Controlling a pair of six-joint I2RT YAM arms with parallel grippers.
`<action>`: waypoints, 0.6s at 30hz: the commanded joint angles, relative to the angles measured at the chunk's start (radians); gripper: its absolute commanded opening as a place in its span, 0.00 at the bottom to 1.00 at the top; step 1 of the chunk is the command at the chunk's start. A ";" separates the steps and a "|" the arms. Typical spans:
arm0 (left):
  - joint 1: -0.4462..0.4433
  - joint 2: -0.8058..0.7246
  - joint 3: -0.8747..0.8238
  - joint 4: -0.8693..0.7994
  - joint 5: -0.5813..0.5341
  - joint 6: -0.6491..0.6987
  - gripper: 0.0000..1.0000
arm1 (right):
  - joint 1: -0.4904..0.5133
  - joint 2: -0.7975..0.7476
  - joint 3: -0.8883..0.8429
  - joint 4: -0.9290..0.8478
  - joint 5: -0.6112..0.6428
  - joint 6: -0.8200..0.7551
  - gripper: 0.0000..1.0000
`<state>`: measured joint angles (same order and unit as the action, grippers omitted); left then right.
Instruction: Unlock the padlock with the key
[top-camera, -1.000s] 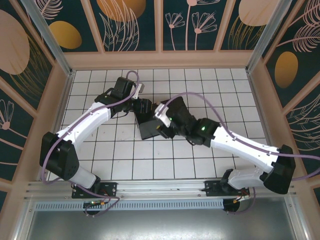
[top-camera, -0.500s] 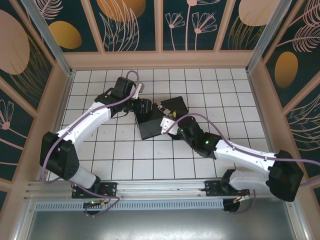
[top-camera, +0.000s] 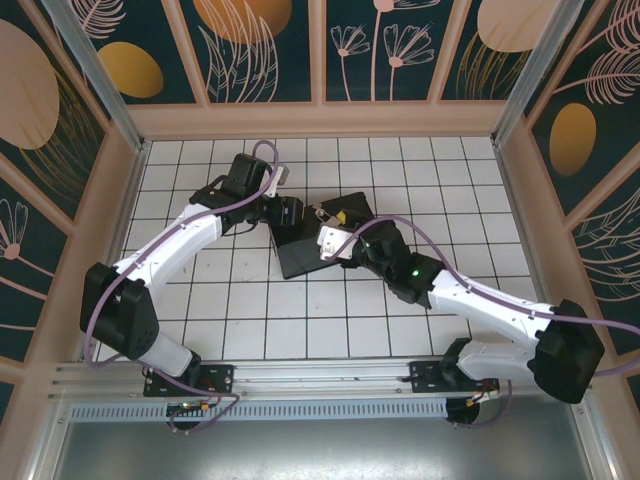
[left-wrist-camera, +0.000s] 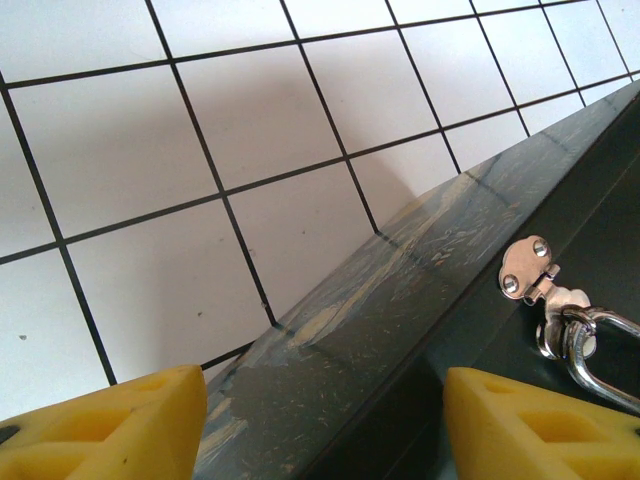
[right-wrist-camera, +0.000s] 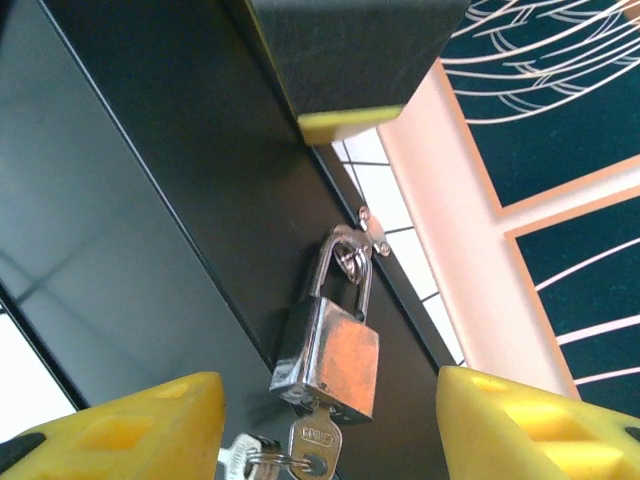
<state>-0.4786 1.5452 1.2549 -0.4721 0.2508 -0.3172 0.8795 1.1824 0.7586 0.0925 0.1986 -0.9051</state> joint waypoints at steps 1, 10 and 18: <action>0.006 0.032 0.000 -0.022 -0.025 0.022 0.64 | -0.028 0.021 0.047 0.001 -0.061 -0.040 0.58; 0.007 0.030 -0.013 -0.016 -0.006 0.033 0.63 | -0.051 0.087 0.078 -0.016 -0.098 -0.078 0.52; 0.008 0.034 -0.020 -0.008 -0.005 0.038 0.63 | -0.084 0.113 0.117 -0.091 -0.134 -0.065 0.37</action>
<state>-0.4778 1.5501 1.2549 -0.4595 0.2565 -0.3031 0.8085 1.2842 0.8341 0.0414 0.0933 -0.9653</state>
